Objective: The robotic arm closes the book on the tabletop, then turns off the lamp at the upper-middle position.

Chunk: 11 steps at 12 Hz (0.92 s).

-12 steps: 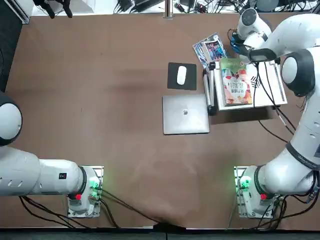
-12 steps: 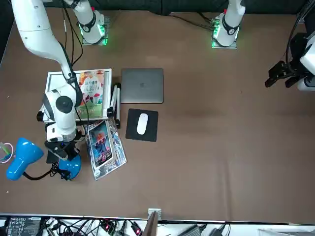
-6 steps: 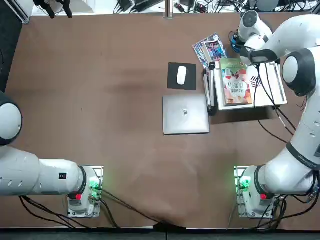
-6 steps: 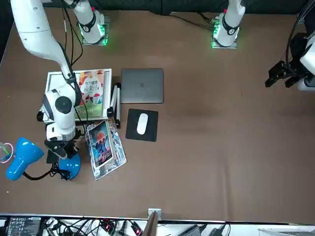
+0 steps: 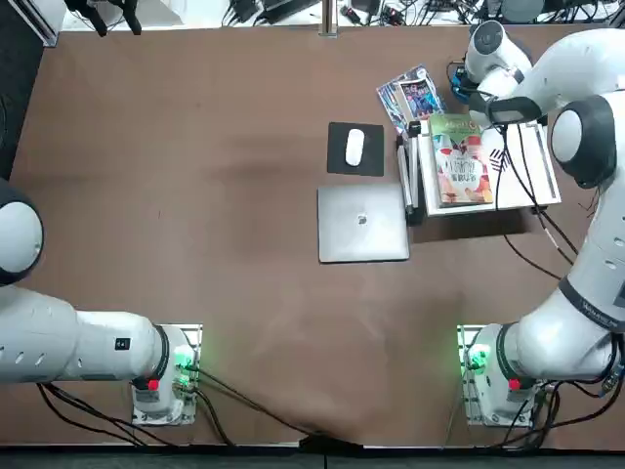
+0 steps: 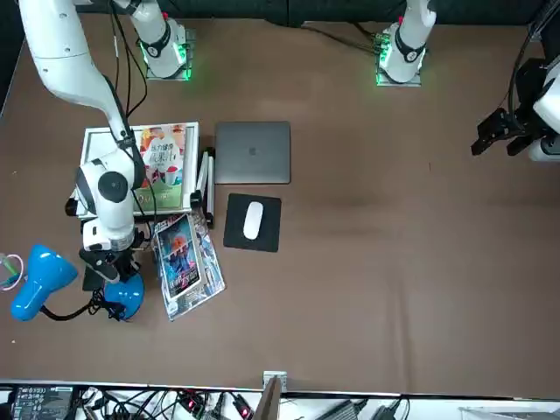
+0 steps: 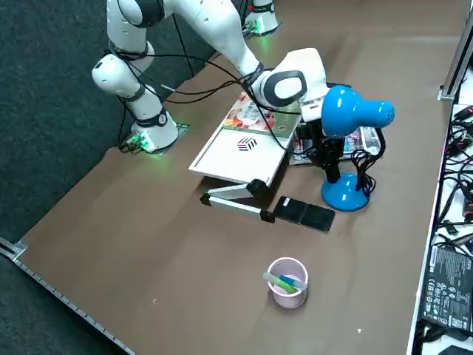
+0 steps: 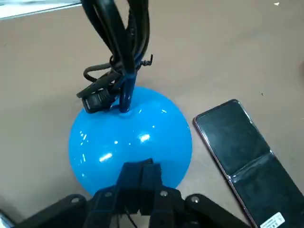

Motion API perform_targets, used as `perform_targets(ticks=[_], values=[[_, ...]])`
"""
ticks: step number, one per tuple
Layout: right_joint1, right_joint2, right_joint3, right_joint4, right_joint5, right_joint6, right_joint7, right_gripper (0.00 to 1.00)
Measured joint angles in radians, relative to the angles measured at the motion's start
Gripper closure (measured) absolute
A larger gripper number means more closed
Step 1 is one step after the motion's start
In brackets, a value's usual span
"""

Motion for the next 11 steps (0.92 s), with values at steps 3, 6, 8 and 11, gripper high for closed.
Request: perform_targets(ticks=[3, 6, 8, 11], values=[[0.0, 0.0, 0.0, 0.0, 0.0, 0.0, 0.0, 0.99], [0.0, 0.0, 0.0, 0.0, 0.0, 0.002, 0.0, 0.99], [0.0, 0.001, 0.0, 0.0, 0.0, 0.007, 0.0, 0.99], [0.0, 0.002, 0.0, 0.0, 0.0, 0.01, 0.0, 0.99]])
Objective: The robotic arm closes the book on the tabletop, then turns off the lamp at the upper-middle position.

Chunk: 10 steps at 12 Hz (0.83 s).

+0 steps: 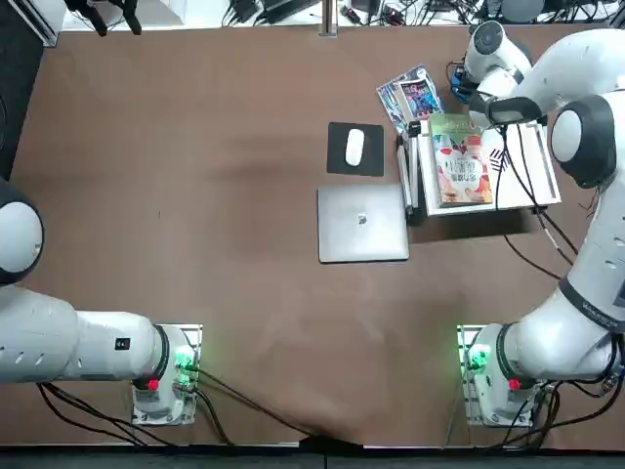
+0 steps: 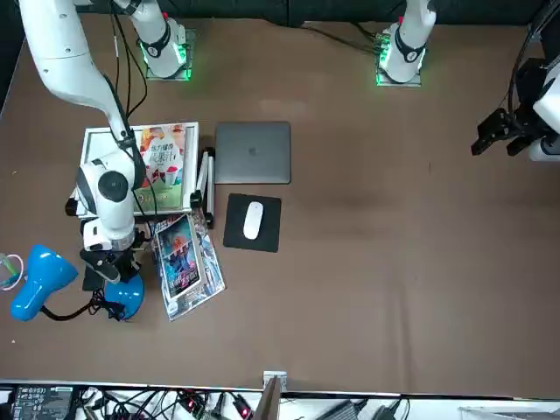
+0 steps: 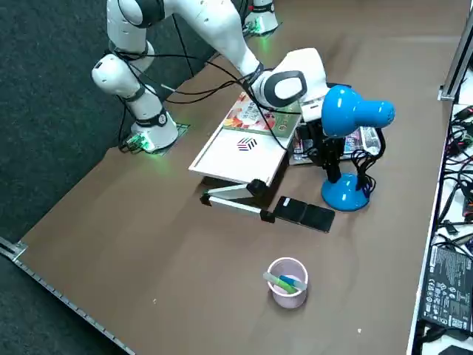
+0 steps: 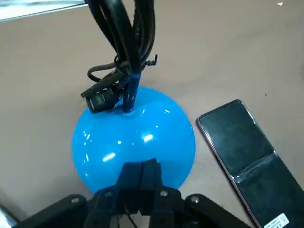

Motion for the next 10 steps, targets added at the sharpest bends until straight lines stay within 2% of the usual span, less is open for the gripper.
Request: perform_targets(ticks=[10], values=[[-0.003, 0.002, 0.0, -0.006, 0.0, 0.026, 0.0, 0.99]])
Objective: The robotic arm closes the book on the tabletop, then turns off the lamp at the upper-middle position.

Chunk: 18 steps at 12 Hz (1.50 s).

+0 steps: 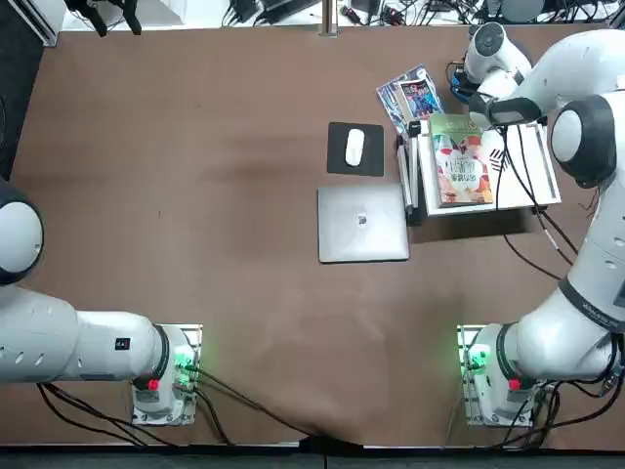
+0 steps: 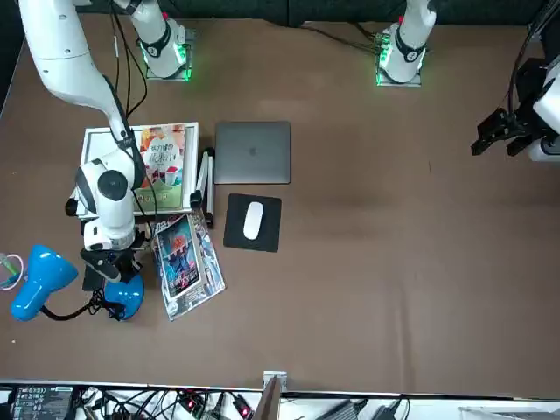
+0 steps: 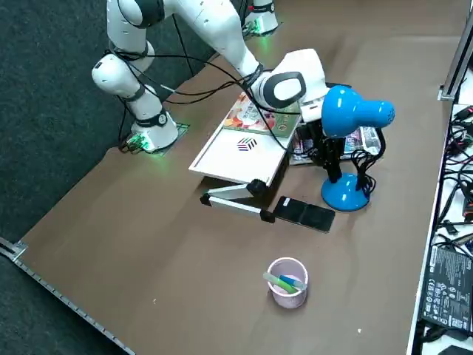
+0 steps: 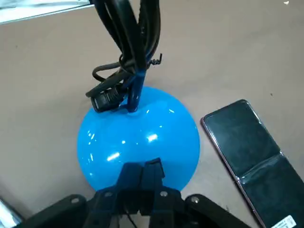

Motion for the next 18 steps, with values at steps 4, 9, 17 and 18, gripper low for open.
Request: perform_targets(ticks=[4, 9, 17, 18], values=[[0.0, 0.0, 0.0, -0.001, 0.0, 0.002, 0.0, 0.99], [0.0, -0.002, 0.005, -0.012, 0.0, 0.007, 0.004, 0.99], [0.004, -0.006, 0.022, -0.035, 0.0, 0.019, 0.027, 0.99], [0.004, -0.011, 0.025, -0.036, 0.0, 0.019, 0.028, 0.99]])
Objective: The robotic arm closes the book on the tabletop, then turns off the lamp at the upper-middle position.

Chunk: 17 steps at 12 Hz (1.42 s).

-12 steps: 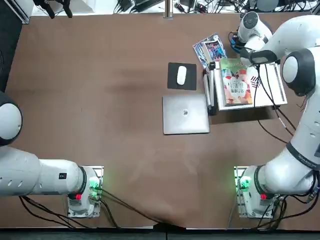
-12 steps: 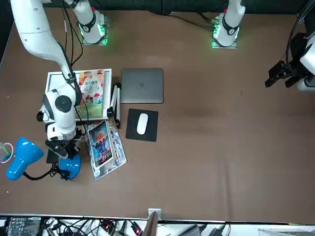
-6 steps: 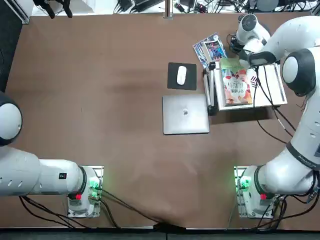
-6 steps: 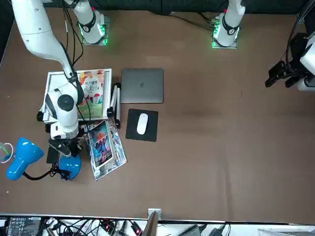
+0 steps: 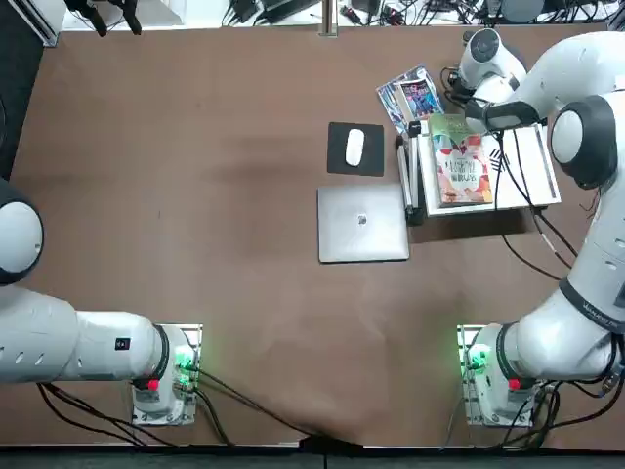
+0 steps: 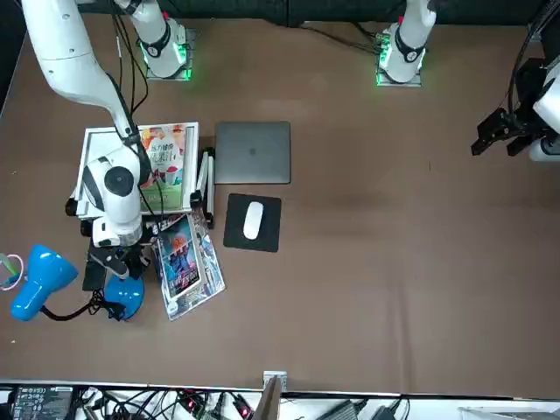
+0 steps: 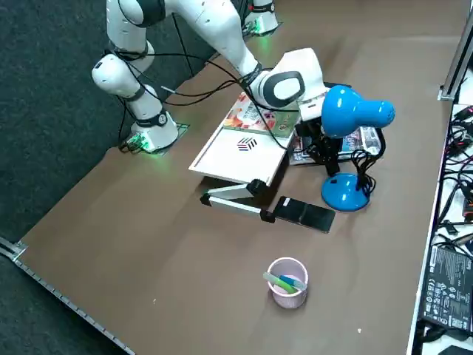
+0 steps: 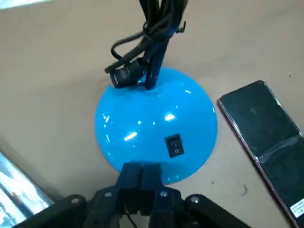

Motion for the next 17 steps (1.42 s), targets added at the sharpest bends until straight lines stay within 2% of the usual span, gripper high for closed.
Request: perform_targets(ticks=[2, 8, 9, 13, 14, 15, 16, 17], values=[[0.0, -0.014, 0.014, 0.0, 0.0, -0.017, 0.005, 0.99], [0.001, -0.121, 0.115, 0.005, 0.038, -0.208, 0.023, 0.97], [0.001, -0.142, 0.126, 0.005, 0.042, -0.235, 0.023, 0.92], [0.001, -0.202, 0.15, 0.006, 0.071, -0.28, 0.014, 0.48], [0.0, -0.226, 0.163, 0.006, 0.114, -0.32, -0.032, 0.24], [0.0, -0.24, 0.174, 0.008, 0.153, -0.352, -0.08, 0.12], [0.0, -0.254, 0.185, 0.017, 0.204, -0.396, -0.138, 0.01], [0.001, -0.268, 0.193, 0.036, 0.265, -0.451, -0.209, 0.0]])
